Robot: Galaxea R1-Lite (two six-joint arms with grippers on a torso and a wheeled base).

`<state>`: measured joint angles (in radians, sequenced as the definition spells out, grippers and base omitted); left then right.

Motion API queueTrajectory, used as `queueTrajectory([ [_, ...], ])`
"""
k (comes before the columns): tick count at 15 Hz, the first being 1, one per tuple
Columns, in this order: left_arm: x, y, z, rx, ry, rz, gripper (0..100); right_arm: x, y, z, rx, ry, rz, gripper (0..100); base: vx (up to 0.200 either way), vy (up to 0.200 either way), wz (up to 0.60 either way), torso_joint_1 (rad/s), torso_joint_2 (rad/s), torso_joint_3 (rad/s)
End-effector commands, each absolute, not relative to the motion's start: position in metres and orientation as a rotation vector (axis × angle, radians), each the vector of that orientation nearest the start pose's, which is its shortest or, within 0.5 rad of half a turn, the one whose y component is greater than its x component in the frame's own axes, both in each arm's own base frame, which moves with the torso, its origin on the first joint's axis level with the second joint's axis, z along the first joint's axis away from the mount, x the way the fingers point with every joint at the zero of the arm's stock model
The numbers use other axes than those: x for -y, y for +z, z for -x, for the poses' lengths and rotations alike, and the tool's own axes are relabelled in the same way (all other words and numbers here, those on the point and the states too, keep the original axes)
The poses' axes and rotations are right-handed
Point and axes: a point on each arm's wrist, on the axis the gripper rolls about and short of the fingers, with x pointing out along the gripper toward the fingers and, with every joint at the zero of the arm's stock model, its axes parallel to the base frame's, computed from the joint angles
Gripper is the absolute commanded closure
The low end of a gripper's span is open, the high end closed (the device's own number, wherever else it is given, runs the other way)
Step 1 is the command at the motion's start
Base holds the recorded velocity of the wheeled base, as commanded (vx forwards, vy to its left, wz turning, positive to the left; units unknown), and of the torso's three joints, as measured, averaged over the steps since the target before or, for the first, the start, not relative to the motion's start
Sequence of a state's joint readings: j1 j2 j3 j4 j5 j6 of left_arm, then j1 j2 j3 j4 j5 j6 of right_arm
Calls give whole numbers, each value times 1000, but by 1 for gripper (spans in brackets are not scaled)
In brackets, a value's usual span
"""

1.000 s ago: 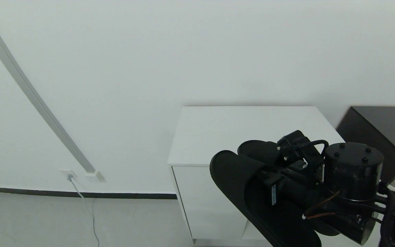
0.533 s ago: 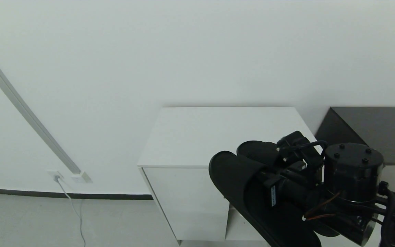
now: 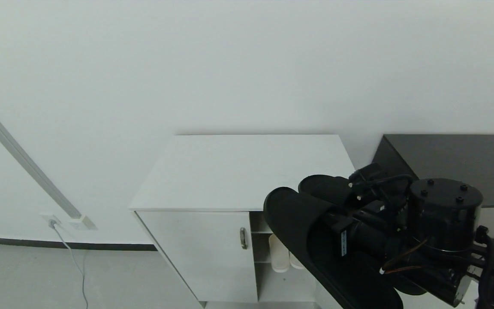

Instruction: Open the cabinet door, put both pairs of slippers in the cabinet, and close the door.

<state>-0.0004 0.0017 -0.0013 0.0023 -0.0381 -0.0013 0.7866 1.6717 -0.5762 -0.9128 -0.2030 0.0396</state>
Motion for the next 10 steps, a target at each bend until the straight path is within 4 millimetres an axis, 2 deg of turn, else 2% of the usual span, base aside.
queueTrajectory([
  [1, 1, 76, 23, -2, -38, 3, 100, -193, 159, -198, -174, 578, 51, 100, 0, 0, 0, 0, 0, 0],
  [9, 1, 76, 23, -3, -37, 2, 100, -192, 157, -197, -162, 585, 49, 100, 0, 0, 0, 0, 0, 0],
  [10, 1, 76, 23, -3, -37, 3, 100, -192, 156, -197, -164, 586, 52, 100, -200, 0, 0, 2, 2, 2],
])
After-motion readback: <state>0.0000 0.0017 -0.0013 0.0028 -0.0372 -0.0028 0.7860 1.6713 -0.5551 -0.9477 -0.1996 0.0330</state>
